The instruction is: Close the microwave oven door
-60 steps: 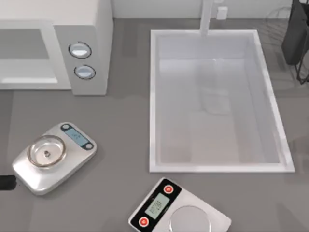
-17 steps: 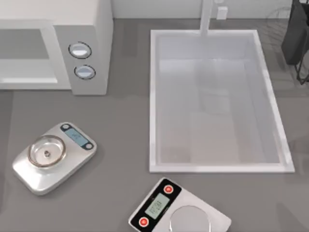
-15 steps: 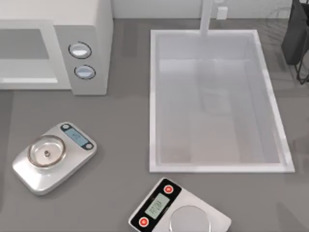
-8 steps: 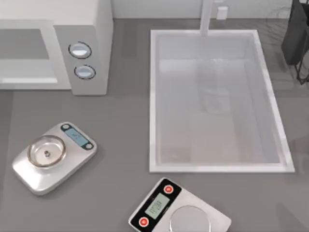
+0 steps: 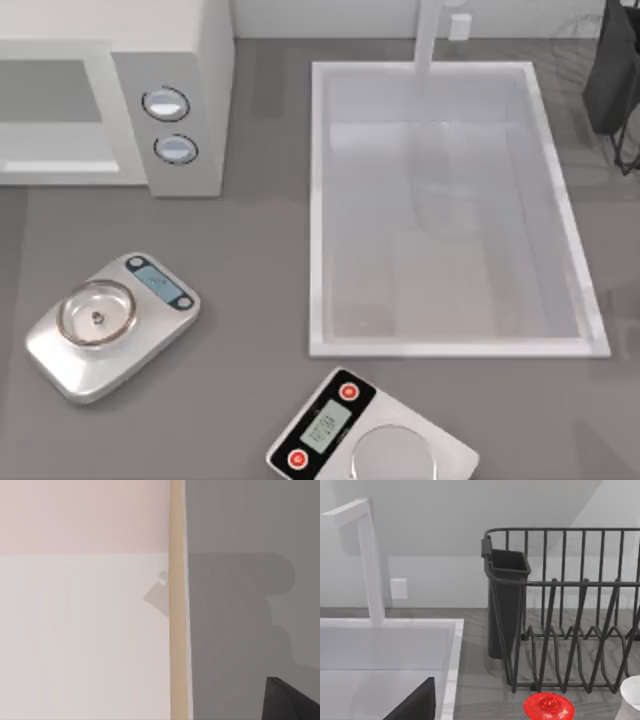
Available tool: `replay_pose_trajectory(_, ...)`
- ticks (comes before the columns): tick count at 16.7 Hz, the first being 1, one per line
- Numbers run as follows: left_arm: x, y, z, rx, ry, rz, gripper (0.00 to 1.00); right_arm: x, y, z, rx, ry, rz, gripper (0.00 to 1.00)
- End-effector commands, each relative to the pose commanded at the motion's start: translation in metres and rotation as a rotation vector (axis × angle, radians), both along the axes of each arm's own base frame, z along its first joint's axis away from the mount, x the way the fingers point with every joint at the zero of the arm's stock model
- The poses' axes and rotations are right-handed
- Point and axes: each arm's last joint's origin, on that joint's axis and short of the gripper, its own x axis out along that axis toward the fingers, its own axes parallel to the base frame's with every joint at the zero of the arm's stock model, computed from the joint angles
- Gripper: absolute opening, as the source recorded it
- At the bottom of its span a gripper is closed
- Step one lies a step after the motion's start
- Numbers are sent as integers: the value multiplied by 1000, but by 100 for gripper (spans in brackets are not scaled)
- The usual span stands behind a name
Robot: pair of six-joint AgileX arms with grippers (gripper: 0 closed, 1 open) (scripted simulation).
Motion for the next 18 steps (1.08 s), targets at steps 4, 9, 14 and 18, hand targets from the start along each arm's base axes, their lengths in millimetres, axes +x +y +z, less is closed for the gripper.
replay_pose_trajectory(4, 11, -23, 16, 52, -36, -23, 0, 0, 0, 0, 0, 0, 0, 100)
replay_pose_trajectory(9, 7, -77, 5, 22, -13, -32, 0, 0, 0, 0, 0, 0, 0, 100)
replay_pose_trajectory(14, -4, -99, -5, -15, 10, 0, 0, 0, 0, 0, 0, 0, 0, 100)
replay_pose_trajectory(18, -3, -98, -3, -11, 4, 1, 0, 0, 0, 0, 0, 0, 0, 100)
